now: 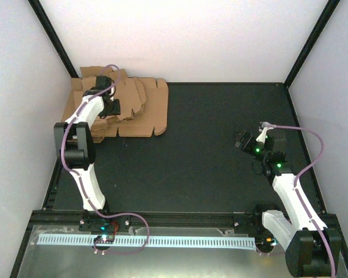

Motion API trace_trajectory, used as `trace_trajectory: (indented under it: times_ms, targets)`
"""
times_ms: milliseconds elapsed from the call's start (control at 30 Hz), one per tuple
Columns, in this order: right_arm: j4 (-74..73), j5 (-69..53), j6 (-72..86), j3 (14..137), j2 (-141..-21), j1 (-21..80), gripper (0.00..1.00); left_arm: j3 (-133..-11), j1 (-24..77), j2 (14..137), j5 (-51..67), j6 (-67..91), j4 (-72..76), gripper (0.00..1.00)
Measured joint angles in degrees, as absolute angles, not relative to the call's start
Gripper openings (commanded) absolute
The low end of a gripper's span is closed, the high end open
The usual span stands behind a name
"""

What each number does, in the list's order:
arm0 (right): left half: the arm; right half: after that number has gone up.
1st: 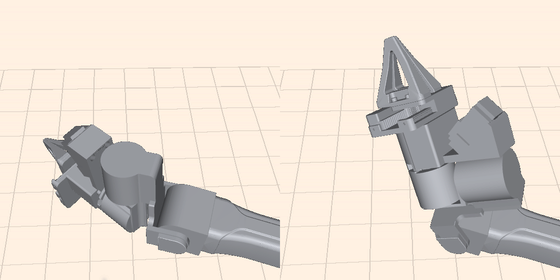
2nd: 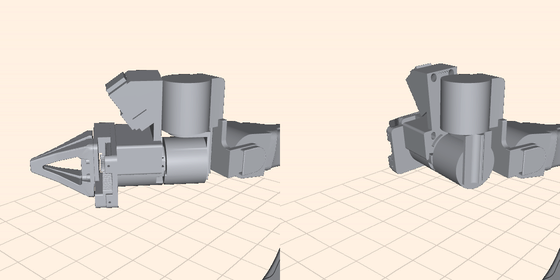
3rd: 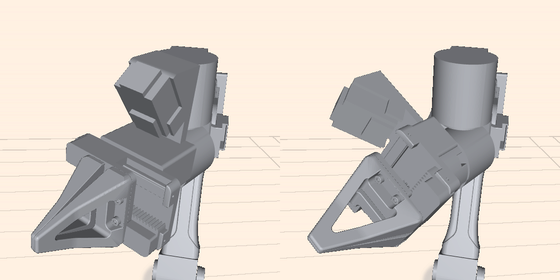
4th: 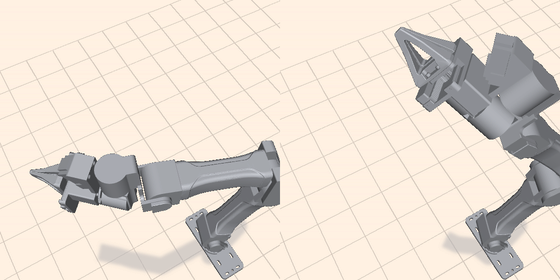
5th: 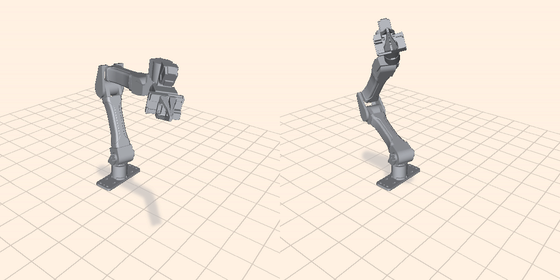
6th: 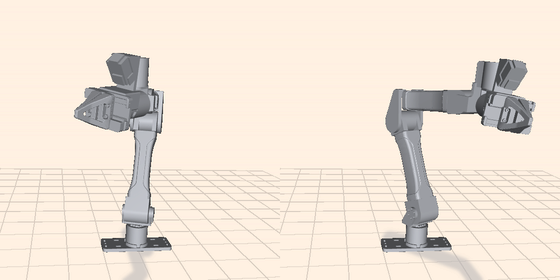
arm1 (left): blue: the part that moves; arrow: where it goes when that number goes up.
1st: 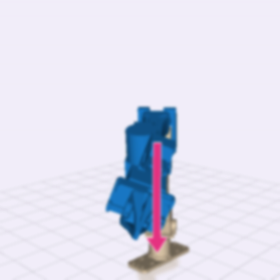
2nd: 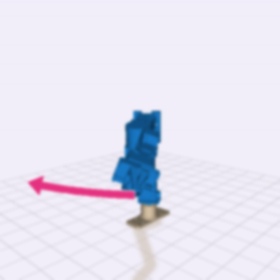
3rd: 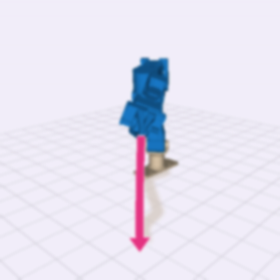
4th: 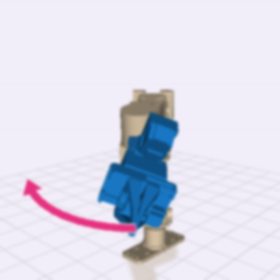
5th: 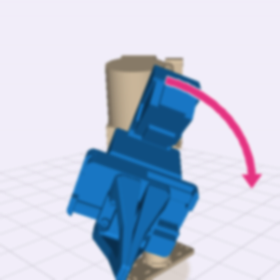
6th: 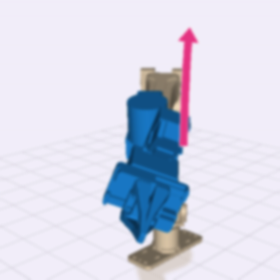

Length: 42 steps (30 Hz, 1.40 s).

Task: Fold the paper box

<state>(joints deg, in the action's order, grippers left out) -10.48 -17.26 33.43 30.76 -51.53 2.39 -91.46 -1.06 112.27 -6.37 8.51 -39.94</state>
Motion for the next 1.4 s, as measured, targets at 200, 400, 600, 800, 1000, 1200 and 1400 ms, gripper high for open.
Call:
trace_trajectory:
  times_ms: [200, 400, 600, 800, 1000, 1200, 1400]
  targets:
    - [-11.38, -17.32, 33.41, 31.92, -52.58, 2.39, 0.99, -97.23, -1.04, 118.28, -8.97, 5.72, -43.81, 0.46]
    - [-11.73, -17.32, 33.41, 32.14, -53.39, 2.39, 1.00, -100.20, -0.99, 120.68, -11.38, 3.20, -47.51, 0.48]
    - [-11.92, -17.37, 33.43, 32.16, -54.00, 2.39, 0.99, -101.49, -0.27, 121.64, -13.06, -0.36, -50.87, 0.46]
    - [-12.01, -17.63, 33.45, 32.16, -54.81, 2.39, 0.99, -105.06, 0.56, 124.73, -14.17, -2.55, -53.15, 0.30]
    - [-12.03, -17.80, 33.52, 32.21, -55.07, 2.39, 1.00, -106.00, 0.73, 126.34, -15.77, -2.92, -55.18, 0.22]
    - [-12.01, -17.87, 33.54, 32.23, -55.07, 2.39, 0.99, -106.45, 0.73, 126.41, -16.56, -2.92, -56.07, 0.22]
    - [-12.01, -18.02, 33.54, 32.23, -55.09, 2.39, 1.00, -106.52, 1.06, 126.39, -16.80, -2.87, -56.14, 0.19]
